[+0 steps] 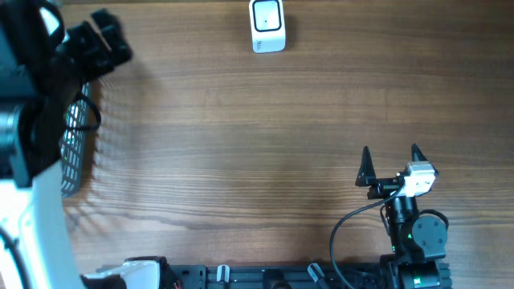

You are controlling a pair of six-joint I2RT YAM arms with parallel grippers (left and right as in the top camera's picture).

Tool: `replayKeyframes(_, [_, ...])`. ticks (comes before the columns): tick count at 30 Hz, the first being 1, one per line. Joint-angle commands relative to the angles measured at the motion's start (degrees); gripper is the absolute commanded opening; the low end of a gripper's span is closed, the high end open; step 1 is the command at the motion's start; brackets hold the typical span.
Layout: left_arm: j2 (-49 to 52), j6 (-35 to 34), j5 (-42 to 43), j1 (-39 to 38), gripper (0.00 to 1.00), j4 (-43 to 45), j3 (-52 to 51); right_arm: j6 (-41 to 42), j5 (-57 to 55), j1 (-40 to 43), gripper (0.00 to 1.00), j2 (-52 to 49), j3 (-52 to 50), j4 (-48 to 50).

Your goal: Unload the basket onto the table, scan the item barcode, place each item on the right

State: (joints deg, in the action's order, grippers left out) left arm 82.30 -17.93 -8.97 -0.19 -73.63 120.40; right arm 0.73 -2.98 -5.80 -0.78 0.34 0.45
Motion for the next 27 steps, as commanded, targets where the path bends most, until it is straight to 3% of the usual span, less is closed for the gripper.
replayKeyframes(1, [3.63, -8.50, -27.93, 3.28, 1.00, -2.51, 0.74, -0.57, -0.11, 0.11, 1.00, 0.35, -0.04, 0.28])
replayKeyframes(5, [6.69, -12.20, -27.65, 12.41, 1.00, -4.92, 0.72, -0.57, -0.11, 0.11, 1.00, 0.35, -0.04, 0.28])
replayKeyframes(14, [15.15, -10.80, -13.42, 36.85, 1.00, -8.72, 0.50, -0.57, -0.11, 0.11, 1.00, 0.35, -0.04, 0.28])
replayKeyframes(17, [19.30, -7.74, -7.87, 40.87, 1.00, -8.72, -0.96, -0.57, -0.11, 0.11, 1.00, 0.35, -0.04, 0.28])
replayKeyframes(27, [32.37, -0.26, -4.83, 43.60, 1.00, -3.74, -6.43, -0.57, -0.11, 0.11, 1.00, 0.35, -0.04, 0.28])
